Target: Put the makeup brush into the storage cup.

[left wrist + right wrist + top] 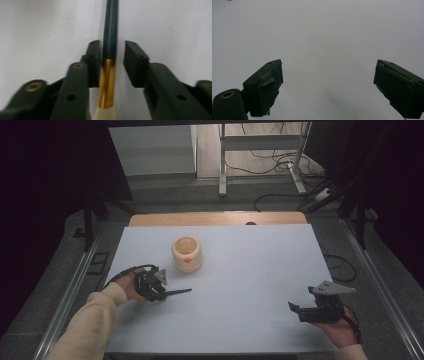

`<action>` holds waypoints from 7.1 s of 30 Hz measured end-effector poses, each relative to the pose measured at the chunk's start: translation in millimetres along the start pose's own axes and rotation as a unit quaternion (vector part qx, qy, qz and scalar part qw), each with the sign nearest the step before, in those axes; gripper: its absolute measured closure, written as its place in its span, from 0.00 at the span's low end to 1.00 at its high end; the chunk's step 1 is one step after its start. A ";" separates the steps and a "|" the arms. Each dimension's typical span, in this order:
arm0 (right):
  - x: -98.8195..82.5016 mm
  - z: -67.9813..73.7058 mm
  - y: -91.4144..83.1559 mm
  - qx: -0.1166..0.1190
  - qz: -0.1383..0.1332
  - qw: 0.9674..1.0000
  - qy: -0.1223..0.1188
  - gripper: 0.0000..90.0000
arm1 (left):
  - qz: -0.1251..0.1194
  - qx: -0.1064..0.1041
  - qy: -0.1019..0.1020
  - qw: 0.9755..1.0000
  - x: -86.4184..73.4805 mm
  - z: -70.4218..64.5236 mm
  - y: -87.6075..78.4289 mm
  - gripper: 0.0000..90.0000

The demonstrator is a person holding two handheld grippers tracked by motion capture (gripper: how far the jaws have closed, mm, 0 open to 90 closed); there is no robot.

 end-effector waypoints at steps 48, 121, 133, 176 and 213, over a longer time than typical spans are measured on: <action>2.1 0.6 -0.9 0.001 -0.005 1.000 0.003 0.10 | 0.005 0.018 0.016 1.000 16.5 -8.2 -39.3 0.88; 20.0 24.1 8.0 0.038 -0.033 0.998 -0.037 0.11 | -0.032 0.026 0.034 0.999 75.9 -22.7 -66.9 0.88; 22.2 28.3 11.1 0.040 -0.030 0.998 -0.044 0.11 | -0.033 0.019 0.040 0.998 89.2 -23.4 -63.0 0.88; 25.7 45.5 22.6 0.045 -0.015 0.996 -0.072 0.12 | -0.007 0.018 0.025 0.999 127.4 -17.9 -42.3 0.88; 31.8 71.8 46.9 0.041 -0.002 0.991 -0.124 0.12 | -0.017 0.010 -0.069 0.997 146.8 -12.6 -40.0 0.88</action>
Point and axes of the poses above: each handheld gripper's, and its own axes: y roughly forward along the jaws, x roughly out of its top, z roughly to its left, the point moved 3 cm from there along y, roughly forward along the jaws, and after that the axes turned 13 degrees about y, right-handed, at the moved point
